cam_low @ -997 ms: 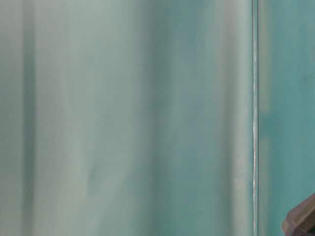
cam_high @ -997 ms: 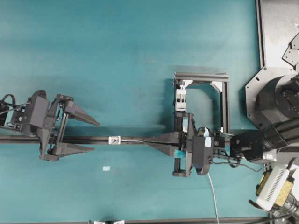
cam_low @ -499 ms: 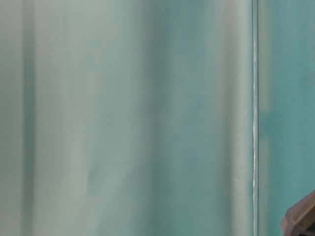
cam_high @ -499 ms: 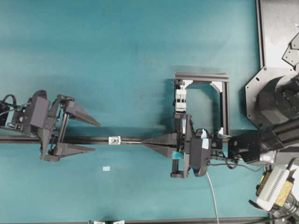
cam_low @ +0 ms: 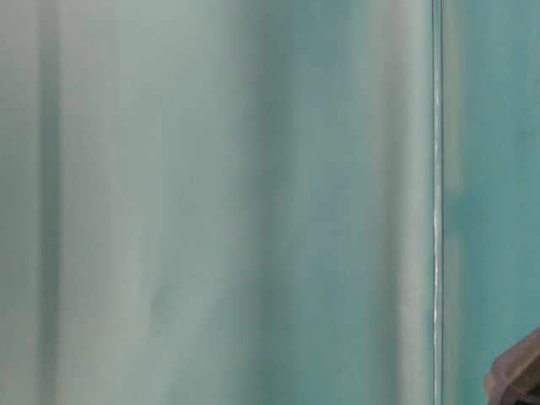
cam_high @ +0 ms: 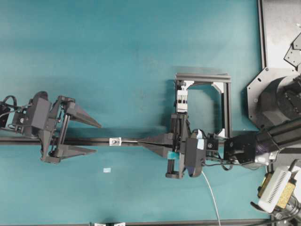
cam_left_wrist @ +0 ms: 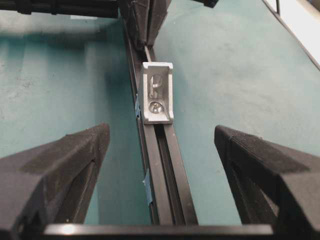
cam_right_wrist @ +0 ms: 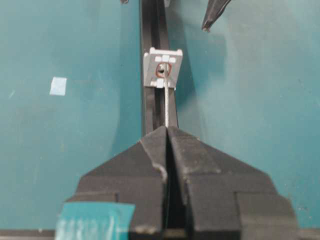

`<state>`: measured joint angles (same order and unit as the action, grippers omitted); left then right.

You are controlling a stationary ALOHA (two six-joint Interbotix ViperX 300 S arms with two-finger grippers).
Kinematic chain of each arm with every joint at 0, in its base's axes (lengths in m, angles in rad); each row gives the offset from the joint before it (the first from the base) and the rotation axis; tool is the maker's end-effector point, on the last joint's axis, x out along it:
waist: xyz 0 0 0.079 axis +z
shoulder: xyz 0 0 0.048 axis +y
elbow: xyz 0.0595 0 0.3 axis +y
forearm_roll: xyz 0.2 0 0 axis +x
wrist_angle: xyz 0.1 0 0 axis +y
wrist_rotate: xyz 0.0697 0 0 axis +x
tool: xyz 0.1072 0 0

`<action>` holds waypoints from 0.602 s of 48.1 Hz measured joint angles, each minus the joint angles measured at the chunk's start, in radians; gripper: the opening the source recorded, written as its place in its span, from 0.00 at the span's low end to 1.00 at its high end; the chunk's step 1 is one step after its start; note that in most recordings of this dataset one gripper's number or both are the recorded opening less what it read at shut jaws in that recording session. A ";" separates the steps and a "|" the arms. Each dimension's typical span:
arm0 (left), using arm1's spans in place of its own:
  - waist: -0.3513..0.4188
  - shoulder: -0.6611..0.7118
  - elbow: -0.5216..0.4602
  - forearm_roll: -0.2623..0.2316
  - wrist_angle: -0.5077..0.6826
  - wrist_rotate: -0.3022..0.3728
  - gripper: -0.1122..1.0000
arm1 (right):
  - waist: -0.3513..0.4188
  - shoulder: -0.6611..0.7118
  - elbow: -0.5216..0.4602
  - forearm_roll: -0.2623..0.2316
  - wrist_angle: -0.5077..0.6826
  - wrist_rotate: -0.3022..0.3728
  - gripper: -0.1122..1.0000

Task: Insert the wire into the hole on the right side and pull it with the left arm.
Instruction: 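Push the wire tip leftward through the hole in the white bracket, then move the left gripper right and close it on the protruding wire tip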

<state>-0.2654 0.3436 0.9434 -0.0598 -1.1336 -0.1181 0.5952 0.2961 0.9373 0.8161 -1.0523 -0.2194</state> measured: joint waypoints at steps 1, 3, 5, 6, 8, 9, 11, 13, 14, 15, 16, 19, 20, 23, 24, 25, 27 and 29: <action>0.000 0.000 0.000 0.000 0.000 0.000 0.83 | -0.003 0.000 -0.002 0.000 0.000 -0.002 0.14; 0.000 0.000 -0.002 -0.002 0.000 0.000 0.83 | -0.005 0.003 -0.005 0.000 0.000 -0.002 0.14; 0.000 0.000 -0.002 0.000 0.000 0.000 0.83 | -0.008 0.003 -0.008 0.000 0.000 -0.002 0.14; 0.000 0.000 -0.002 0.000 0.000 0.000 0.83 | -0.009 0.005 -0.011 0.000 0.000 -0.003 0.14; 0.000 0.000 -0.002 0.000 0.000 0.000 0.83 | -0.012 0.008 -0.012 0.000 0.000 -0.003 0.14; 0.000 0.000 -0.003 0.000 0.000 0.000 0.83 | -0.014 0.009 -0.015 0.000 0.000 -0.003 0.14; 0.000 0.000 -0.005 0.000 0.000 0.000 0.83 | -0.015 0.012 -0.018 0.000 0.000 -0.005 0.14; 0.000 0.000 -0.005 0.000 0.000 0.000 0.83 | -0.018 0.015 -0.023 0.000 0.000 -0.005 0.14; 0.000 0.000 -0.005 0.000 0.000 0.000 0.83 | -0.020 0.017 -0.025 -0.002 0.000 -0.005 0.14; 0.000 0.000 -0.006 0.000 -0.002 0.000 0.83 | -0.020 0.018 -0.026 -0.002 0.000 -0.006 0.14; 0.000 0.000 -0.006 0.000 0.000 0.000 0.83 | -0.020 0.021 -0.029 -0.002 0.000 -0.006 0.14; 0.000 0.000 -0.008 0.000 0.000 0.000 0.83 | -0.023 0.025 -0.034 -0.005 0.000 -0.006 0.14; 0.000 0.000 -0.008 0.000 0.000 0.000 0.83 | -0.023 0.026 -0.035 -0.005 0.000 -0.006 0.14; -0.002 0.000 -0.011 -0.002 0.003 0.000 0.83 | -0.028 0.028 -0.040 -0.008 0.000 -0.006 0.14; 0.000 0.000 -0.012 0.000 0.005 0.000 0.83 | -0.029 0.029 -0.041 -0.008 0.000 -0.006 0.14; 0.000 0.000 -0.012 0.000 0.006 0.000 0.83 | -0.031 0.029 -0.043 -0.008 0.000 -0.006 0.14; -0.002 0.000 -0.014 0.000 0.011 0.000 0.83 | -0.032 0.032 -0.044 -0.011 0.000 -0.006 0.14; 0.000 0.000 -0.015 0.000 0.015 0.000 0.83 | -0.034 0.034 -0.046 -0.012 0.000 -0.006 0.14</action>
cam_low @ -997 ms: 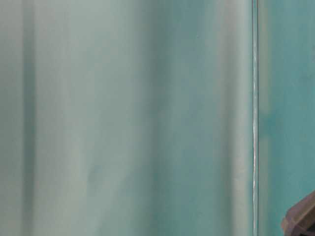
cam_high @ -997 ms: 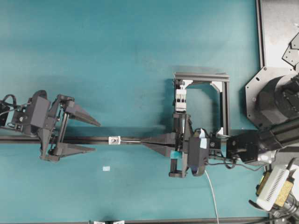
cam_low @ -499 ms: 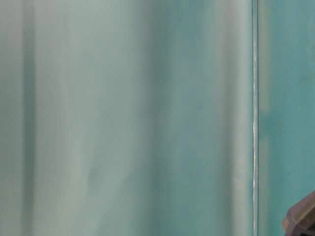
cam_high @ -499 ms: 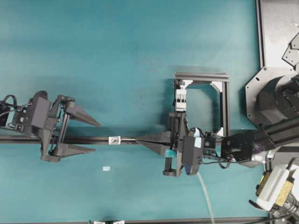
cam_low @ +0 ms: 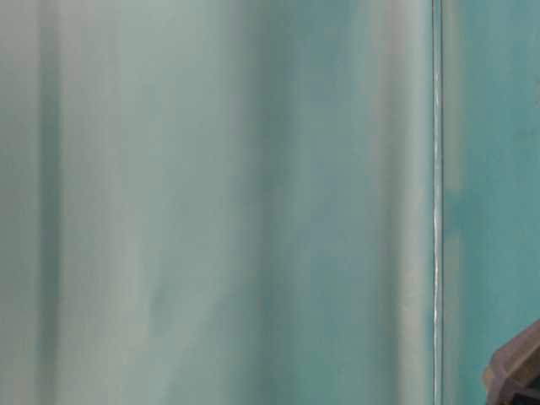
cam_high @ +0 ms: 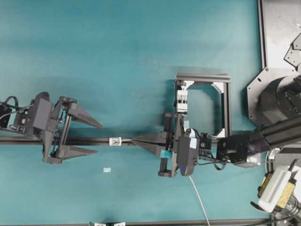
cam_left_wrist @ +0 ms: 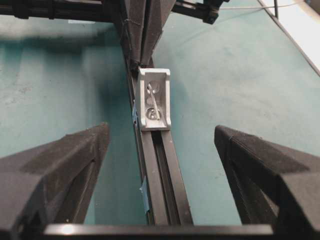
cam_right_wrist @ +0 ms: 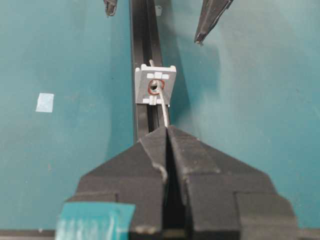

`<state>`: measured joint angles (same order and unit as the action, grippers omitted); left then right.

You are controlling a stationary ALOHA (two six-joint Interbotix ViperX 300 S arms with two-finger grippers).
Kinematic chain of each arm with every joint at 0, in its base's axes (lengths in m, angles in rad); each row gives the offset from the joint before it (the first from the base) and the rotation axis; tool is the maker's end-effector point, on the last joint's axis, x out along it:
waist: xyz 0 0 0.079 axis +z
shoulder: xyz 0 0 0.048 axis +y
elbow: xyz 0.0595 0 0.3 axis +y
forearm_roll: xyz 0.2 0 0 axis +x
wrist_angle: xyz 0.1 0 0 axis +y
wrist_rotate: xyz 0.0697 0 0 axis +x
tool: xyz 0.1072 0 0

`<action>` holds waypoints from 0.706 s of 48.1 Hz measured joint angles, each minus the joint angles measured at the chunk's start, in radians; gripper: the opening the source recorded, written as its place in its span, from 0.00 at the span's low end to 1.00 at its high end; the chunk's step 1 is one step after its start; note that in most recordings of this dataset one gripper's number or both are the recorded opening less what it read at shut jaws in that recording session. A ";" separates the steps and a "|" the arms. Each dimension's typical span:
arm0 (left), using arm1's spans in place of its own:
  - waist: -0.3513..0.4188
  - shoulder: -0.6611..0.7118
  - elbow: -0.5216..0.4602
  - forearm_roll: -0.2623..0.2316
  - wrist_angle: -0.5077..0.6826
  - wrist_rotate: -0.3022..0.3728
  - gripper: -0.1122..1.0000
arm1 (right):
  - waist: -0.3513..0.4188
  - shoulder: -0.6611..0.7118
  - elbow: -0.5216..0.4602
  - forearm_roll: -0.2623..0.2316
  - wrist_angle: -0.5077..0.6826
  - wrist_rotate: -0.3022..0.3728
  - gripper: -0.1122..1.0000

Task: Insert the wire into the hole on the right side and pull it with the left arm.
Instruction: 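Move the left gripper right and close it on the protruding wire tip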

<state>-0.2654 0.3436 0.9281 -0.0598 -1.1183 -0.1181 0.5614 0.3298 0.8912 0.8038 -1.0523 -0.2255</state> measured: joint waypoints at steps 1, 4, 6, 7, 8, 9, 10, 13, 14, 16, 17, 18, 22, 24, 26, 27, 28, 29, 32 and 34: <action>-0.002 0.000 -0.002 0.000 0.000 0.000 0.83 | -0.002 0.002 -0.002 -0.002 0.000 0.000 0.14; 0.000 0.000 -0.005 0.000 0.006 0.000 0.83 | -0.006 0.000 -0.006 -0.006 0.000 0.000 0.14; -0.002 0.000 -0.006 0.000 0.008 0.000 0.83 | -0.009 0.002 -0.008 -0.012 0.000 0.000 0.14; -0.002 0.000 -0.008 0.000 0.009 0.000 0.83 | -0.009 0.003 -0.011 -0.014 0.000 -0.002 0.14; -0.002 0.000 -0.009 0.000 0.009 0.000 0.83 | -0.011 0.005 -0.012 -0.017 0.000 -0.002 0.14; 0.000 0.000 -0.009 0.000 0.011 0.000 0.83 | -0.012 0.006 -0.014 -0.020 0.000 -0.002 0.14; 0.000 0.000 -0.009 0.000 0.011 0.000 0.83 | -0.014 0.008 -0.017 -0.021 0.000 -0.002 0.14; -0.002 0.000 -0.012 0.000 0.011 0.000 0.83 | -0.017 0.009 -0.023 -0.031 0.000 -0.002 0.14; 0.000 0.000 -0.012 0.000 0.011 -0.002 0.83 | -0.018 0.011 -0.025 -0.034 0.000 -0.003 0.14; -0.002 0.000 -0.012 0.000 0.011 0.000 0.83 | -0.023 0.014 -0.028 -0.037 0.000 -0.003 0.14; 0.000 0.000 -0.014 0.000 0.012 0.000 0.83 | -0.023 0.014 -0.029 -0.040 0.000 -0.002 0.14; 0.000 0.000 -0.014 0.000 0.011 0.000 0.83 | -0.026 0.014 -0.031 -0.043 0.000 -0.002 0.14; 0.000 0.000 -0.014 0.000 0.011 0.000 0.83 | -0.031 0.018 -0.038 -0.052 0.000 -0.003 0.14; 0.000 0.000 -0.014 0.000 0.012 0.000 0.83 | -0.035 0.020 -0.041 -0.058 0.002 -0.002 0.14; 0.000 0.000 -0.014 0.000 0.011 0.000 0.83 | -0.038 0.021 -0.044 -0.063 0.003 -0.002 0.14; -0.002 0.000 -0.014 0.000 0.011 0.000 0.83 | -0.040 0.021 -0.044 -0.064 0.005 -0.002 0.14; 0.000 0.000 -0.014 0.000 0.011 0.000 0.83 | -0.041 0.021 -0.046 -0.067 0.005 -0.002 0.14; -0.002 0.000 -0.014 0.000 0.012 -0.002 0.83 | -0.043 0.021 -0.048 -0.069 0.006 -0.002 0.14; -0.002 0.000 -0.014 0.000 0.011 -0.006 0.83 | -0.044 0.021 -0.049 -0.071 0.009 -0.003 0.14; 0.000 0.000 -0.014 0.000 0.012 -0.015 0.83 | -0.046 0.021 -0.051 -0.072 0.011 -0.002 0.14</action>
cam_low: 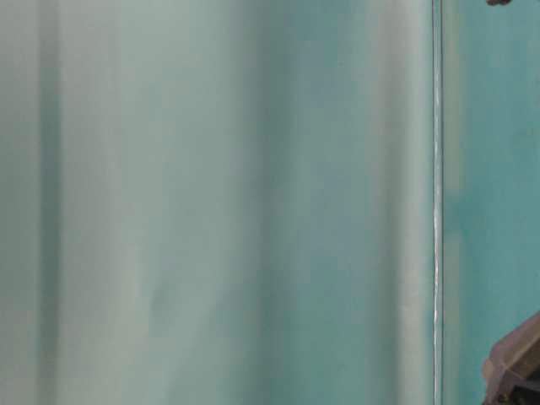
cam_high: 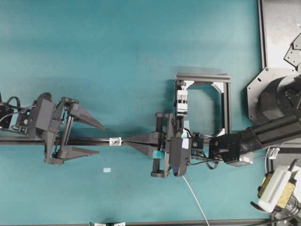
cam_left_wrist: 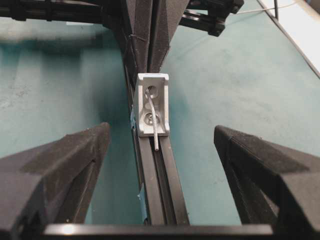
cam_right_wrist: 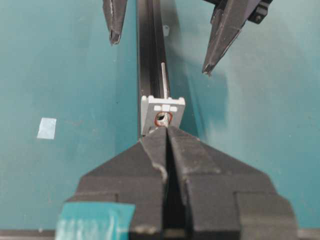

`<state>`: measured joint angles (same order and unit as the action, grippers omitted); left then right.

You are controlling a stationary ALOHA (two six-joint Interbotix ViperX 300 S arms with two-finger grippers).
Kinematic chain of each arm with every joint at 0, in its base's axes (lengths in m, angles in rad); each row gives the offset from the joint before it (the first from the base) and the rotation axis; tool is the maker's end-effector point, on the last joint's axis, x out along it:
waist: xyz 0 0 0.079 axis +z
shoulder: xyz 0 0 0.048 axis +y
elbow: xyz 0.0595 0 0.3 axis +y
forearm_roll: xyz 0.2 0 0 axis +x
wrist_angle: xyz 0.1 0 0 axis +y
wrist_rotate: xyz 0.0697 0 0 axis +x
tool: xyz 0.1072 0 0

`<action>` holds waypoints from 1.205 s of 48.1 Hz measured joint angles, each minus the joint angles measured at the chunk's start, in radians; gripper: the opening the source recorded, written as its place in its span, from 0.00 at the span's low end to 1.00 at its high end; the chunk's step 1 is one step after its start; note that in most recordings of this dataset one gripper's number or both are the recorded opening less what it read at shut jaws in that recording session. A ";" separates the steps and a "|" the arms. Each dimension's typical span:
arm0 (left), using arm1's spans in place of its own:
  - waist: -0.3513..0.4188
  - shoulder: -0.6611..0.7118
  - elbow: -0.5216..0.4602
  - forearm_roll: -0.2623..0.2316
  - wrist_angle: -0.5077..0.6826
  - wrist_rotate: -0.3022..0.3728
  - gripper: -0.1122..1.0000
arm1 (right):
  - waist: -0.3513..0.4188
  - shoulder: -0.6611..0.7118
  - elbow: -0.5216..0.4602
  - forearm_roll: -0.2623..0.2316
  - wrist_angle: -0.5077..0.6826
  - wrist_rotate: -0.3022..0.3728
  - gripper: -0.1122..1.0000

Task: Insert the wire into the hole on the right side and pull it with the left arm.
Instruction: 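Move the left gripper right and close it on the protruding wire tip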

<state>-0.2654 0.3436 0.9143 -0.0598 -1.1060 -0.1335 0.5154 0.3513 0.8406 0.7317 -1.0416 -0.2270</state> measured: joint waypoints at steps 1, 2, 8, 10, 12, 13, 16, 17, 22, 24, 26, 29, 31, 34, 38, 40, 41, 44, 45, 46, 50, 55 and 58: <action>-0.002 0.000 0.000 0.000 0.002 -0.005 0.83 | 0.000 0.000 0.000 0.000 0.002 -0.002 0.14; -0.002 0.000 0.000 0.000 0.002 -0.011 0.82 | 0.000 0.000 0.000 0.000 0.003 0.000 0.14; -0.002 0.000 0.000 0.000 0.015 -0.066 0.82 | -0.002 0.000 -0.002 -0.002 0.006 0.000 0.14; -0.002 0.000 -0.002 0.000 0.023 -0.080 0.82 | -0.002 0.000 -0.002 0.000 0.006 0.000 0.14; -0.002 0.000 -0.005 0.000 0.029 -0.094 0.82 | -0.002 0.000 -0.002 0.000 0.008 0.000 0.14; 0.000 0.000 -0.006 0.000 0.035 -0.103 0.82 | -0.002 0.002 -0.002 0.000 0.008 0.000 0.14; 0.000 0.000 -0.014 0.000 0.048 -0.118 0.82 | -0.003 0.000 -0.002 -0.002 0.006 0.000 0.14; -0.002 0.000 -0.015 0.000 0.054 -0.123 0.82 | -0.002 0.000 -0.002 -0.002 0.008 0.000 0.14; 0.000 0.000 -0.034 0.002 0.091 -0.127 0.82 | -0.003 0.000 -0.002 0.000 0.011 0.000 0.14; -0.002 0.000 -0.040 0.002 0.104 -0.127 0.83 | -0.003 0.000 -0.003 0.000 0.009 -0.002 0.14; -0.002 0.000 -0.044 0.000 0.115 -0.127 0.82 | -0.003 0.002 -0.002 -0.002 0.009 -0.002 0.14; 0.000 0.000 -0.048 0.002 0.126 -0.127 0.82 | -0.003 0.000 -0.003 -0.002 0.011 0.000 0.14; -0.002 0.000 -0.051 0.002 0.129 -0.127 0.82 | -0.003 0.000 -0.003 -0.002 0.011 0.000 0.14; -0.002 0.000 -0.052 0.003 0.130 -0.127 0.82 | -0.003 0.000 -0.002 0.000 0.011 0.000 0.14; -0.002 0.000 -0.052 0.002 0.130 -0.127 0.82 | -0.003 0.000 -0.002 0.000 0.012 -0.002 0.14; -0.002 0.000 -0.052 0.003 0.132 -0.127 0.82 | -0.003 0.000 -0.003 -0.002 0.012 -0.002 0.14; -0.002 0.000 -0.054 0.002 0.130 -0.127 0.81 | -0.003 0.000 -0.003 0.000 0.012 0.000 0.14; -0.002 0.000 -0.054 0.002 0.130 -0.127 0.81 | -0.003 0.000 -0.003 -0.002 0.012 -0.002 0.14; -0.002 0.000 -0.054 0.003 0.130 -0.127 0.80 | -0.003 0.000 -0.003 -0.002 0.011 0.000 0.14; 0.000 0.000 -0.054 0.002 0.130 -0.127 0.79 | -0.003 0.000 -0.003 -0.002 0.012 0.000 0.14; -0.002 0.000 -0.057 0.002 0.132 -0.127 0.65 | -0.003 0.000 -0.002 0.000 0.012 0.000 0.14; -0.002 0.000 -0.061 0.003 0.132 -0.129 0.37 | -0.003 0.000 -0.002 0.000 0.012 0.000 0.14; -0.002 0.000 -0.066 0.003 0.132 -0.129 0.23 | -0.003 0.000 -0.003 -0.002 0.012 0.000 0.14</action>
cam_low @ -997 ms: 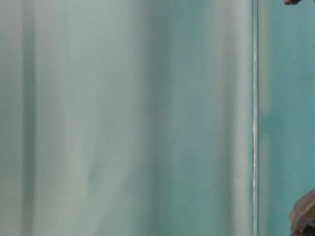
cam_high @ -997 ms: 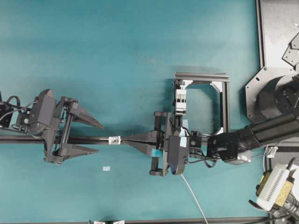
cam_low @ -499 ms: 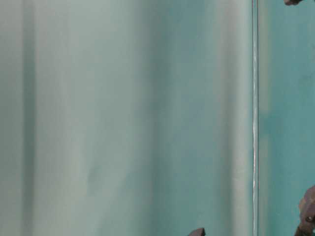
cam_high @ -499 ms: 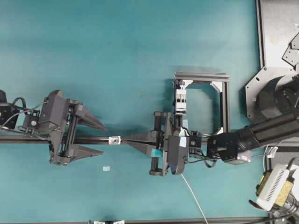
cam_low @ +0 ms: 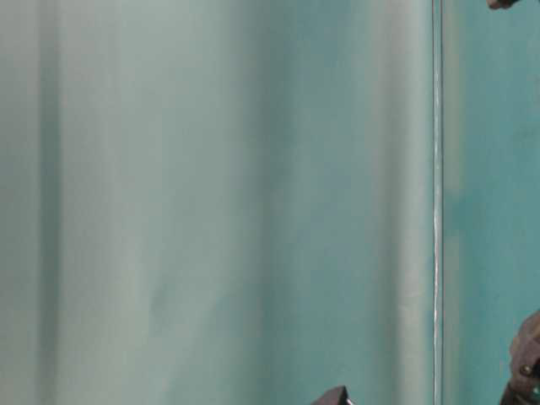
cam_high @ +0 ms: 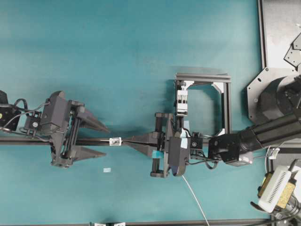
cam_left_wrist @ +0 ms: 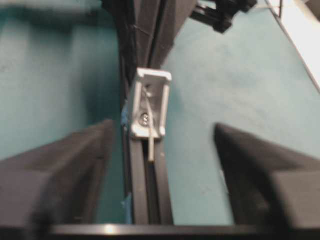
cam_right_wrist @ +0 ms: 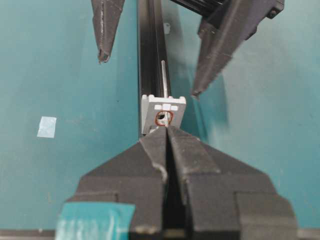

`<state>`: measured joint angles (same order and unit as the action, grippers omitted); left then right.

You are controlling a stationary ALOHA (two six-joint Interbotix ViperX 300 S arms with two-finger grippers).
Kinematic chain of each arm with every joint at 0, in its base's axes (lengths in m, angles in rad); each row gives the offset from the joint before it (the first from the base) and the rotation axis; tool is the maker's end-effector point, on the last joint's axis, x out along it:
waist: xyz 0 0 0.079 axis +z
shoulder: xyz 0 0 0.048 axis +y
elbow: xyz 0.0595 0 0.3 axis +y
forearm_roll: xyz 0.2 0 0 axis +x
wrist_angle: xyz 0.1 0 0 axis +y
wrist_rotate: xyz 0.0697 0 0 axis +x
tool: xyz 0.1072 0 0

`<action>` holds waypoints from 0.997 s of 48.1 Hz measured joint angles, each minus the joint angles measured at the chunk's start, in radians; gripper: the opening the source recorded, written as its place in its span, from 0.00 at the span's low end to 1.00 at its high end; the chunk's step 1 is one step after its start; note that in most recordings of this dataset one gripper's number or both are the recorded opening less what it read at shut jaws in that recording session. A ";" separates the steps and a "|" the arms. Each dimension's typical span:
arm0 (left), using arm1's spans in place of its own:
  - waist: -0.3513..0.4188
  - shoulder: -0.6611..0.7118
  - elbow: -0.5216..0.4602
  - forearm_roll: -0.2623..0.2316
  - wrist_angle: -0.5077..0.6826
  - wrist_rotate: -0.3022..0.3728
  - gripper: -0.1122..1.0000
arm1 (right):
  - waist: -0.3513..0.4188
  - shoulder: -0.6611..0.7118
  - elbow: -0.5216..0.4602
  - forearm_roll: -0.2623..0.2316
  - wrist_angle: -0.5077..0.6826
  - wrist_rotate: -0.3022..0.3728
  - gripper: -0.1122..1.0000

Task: Insert the wire into the hole on the right side and pull it with the left arm.
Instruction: 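Move the left gripper right and close it on the protruding wire tip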

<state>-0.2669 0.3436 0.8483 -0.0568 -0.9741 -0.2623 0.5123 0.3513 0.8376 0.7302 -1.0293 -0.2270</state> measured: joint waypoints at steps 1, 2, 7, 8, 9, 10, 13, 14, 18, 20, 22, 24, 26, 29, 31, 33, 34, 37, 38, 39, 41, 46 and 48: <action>0.002 0.000 -0.002 0.000 0.000 0.000 0.20 | 0.000 0.000 0.000 0.002 -0.002 0.000 0.14; 0.000 0.000 -0.003 0.000 0.000 0.000 0.16 | 0.000 0.000 0.002 0.002 0.000 0.000 0.14; 0.000 0.000 -0.005 0.000 0.000 0.000 0.05 | 0.000 0.000 0.000 0.002 0.003 0.000 0.14; 0.000 0.000 -0.005 0.000 0.000 0.000 0.03 | 0.000 0.000 0.000 0.000 0.003 0.000 0.14; 0.000 0.002 -0.005 0.000 0.000 0.000 0.02 | 0.000 0.000 0.002 0.002 0.003 0.000 0.14; 0.000 0.000 -0.005 0.000 0.000 0.000 0.02 | 0.000 0.000 0.000 0.000 0.003 -0.002 0.14; 0.000 0.000 -0.005 0.000 0.000 0.000 0.01 | 0.000 0.000 0.000 0.000 0.003 -0.002 0.14; 0.000 0.000 -0.005 0.000 0.000 0.000 0.01 | 0.000 0.000 0.000 0.002 0.003 -0.002 0.14; 0.000 0.002 -0.005 0.000 0.000 0.000 0.01 | 0.000 0.000 0.000 0.000 0.005 0.000 0.14; 0.000 0.000 -0.005 0.000 0.000 0.000 0.01 | 0.000 0.000 0.000 0.000 0.005 0.000 0.14; 0.000 0.002 -0.005 0.000 0.000 0.000 0.01 | 0.000 0.000 0.002 0.000 0.003 0.000 0.14; 0.000 0.000 -0.005 0.000 0.000 0.000 0.01 | 0.000 0.000 0.002 0.000 0.005 0.000 0.14; 0.000 0.002 -0.005 0.000 0.000 0.000 0.01 | 0.000 0.000 0.000 0.000 0.003 0.000 0.14; 0.000 0.002 -0.005 0.000 0.000 0.000 0.01 | 0.000 0.000 0.000 0.000 0.005 0.000 0.14; 0.000 0.002 -0.005 0.000 0.000 -0.002 0.01 | 0.000 0.000 0.000 0.000 0.005 -0.002 0.14; 0.000 0.000 -0.005 0.000 0.000 0.000 0.01 | 0.000 0.000 0.000 0.002 0.008 0.000 0.14; 0.000 0.002 -0.005 0.000 0.000 -0.002 0.01 | 0.000 0.000 0.000 0.000 0.009 0.000 0.14; 0.000 0.002 -0.005 0.000 0.002 -0.002 0.01 | 0.000 0.000 -0.002 0.002 0.023 0.000 0.14; 0.000 0.002 -0.005 0.002 0.002 -0.002 0.01 | 0.000 0.000 -0.002 0.000 0.028 0.000 0.14; 0.000 0.002 -0.005 0.000 0.003 -0.002 0.01 | 0.000 0.000 -0.002 0.000 0.029 0.000 0.14; 0.000 0.002 -0.005 0.000 0.005 -0.002 0.01 | -0.002 0.000 -0.002 0.002 0.032 -0.002 0.14; 0.000 0.002 -0.005 0.000 0.006 -0.002 0.01 | -0.002 0.000 -0.002 0.000 0.035 -0.002 0.14; 0.000 0.002 -0.005 0.000 0.008 -0.002 0.01 | -0.003 0.000 -0.002 0.002 0.037 0.000 0.14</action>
<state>-0.2669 0.3451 0.8437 -0.0568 -0.9664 -0.2638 0.5093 0.3513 0.8360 0.7317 -0.9925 -0.2270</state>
